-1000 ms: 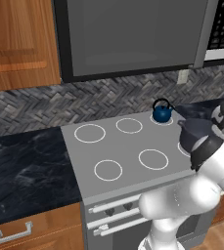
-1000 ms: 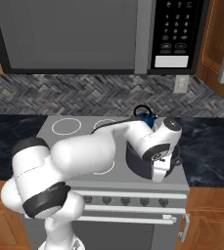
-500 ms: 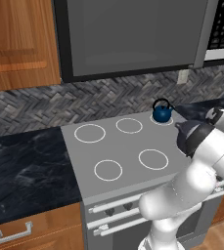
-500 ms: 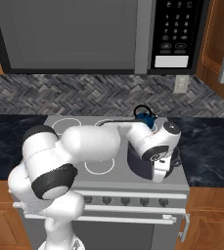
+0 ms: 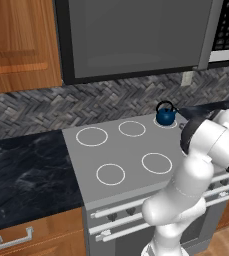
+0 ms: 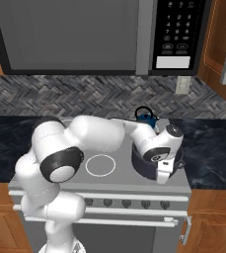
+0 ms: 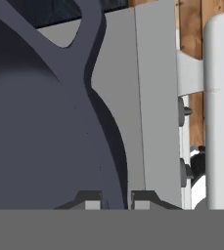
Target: Pick the kettle from the cabinet and place it on a stove burner. Then pick the pot from the counter and place it on another stove burner. Finally, turn both burners on.
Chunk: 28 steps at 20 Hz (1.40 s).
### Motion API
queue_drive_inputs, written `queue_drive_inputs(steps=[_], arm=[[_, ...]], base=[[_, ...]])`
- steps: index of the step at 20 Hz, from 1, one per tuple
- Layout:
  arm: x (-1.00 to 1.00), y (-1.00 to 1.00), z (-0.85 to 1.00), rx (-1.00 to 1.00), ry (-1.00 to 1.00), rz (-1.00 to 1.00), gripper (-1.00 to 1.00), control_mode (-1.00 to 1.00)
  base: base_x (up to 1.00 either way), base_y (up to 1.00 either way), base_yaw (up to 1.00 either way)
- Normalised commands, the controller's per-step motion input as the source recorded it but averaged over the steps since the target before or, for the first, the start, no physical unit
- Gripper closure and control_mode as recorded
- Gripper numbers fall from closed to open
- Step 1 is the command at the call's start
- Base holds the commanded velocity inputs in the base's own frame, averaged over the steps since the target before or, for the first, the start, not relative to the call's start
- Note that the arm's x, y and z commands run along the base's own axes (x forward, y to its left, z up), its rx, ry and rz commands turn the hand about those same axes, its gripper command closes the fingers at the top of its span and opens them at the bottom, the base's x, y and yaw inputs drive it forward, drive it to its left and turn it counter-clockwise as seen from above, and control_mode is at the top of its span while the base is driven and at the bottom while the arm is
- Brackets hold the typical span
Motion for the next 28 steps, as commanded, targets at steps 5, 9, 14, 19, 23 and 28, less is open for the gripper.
queue_drive_inputs(steps=[5,9,14,19,23,28], arm=[[0.06,-0.02,-0.11,0.0,0.0,0.0,1.0,-1.0],[0.0,0.0,-0.07,0.0,0.0,0.0,1.0,-1.0],[0.0,0.15,-0.08,-0.01,0.0,0.0,-1.0,-1.0],[0.0,0.19,-0.02,0.0,-0.01,0.0,-1.0,-1.0],[0.0,0.12,0.0,0.0,-0.01,0.0,-1.0,-1.0],[-0.03,0.0,0.13,0.0,-0.01,0.0,-1.0,-1.0]], base=[[0.0,0.0,0.0],[0.0,0.0,0.0],[0.0,0.0,0.0],[0.0,0.0,0.0],[0.0,0.0,0.0],[0.0,0.0,0.0]])
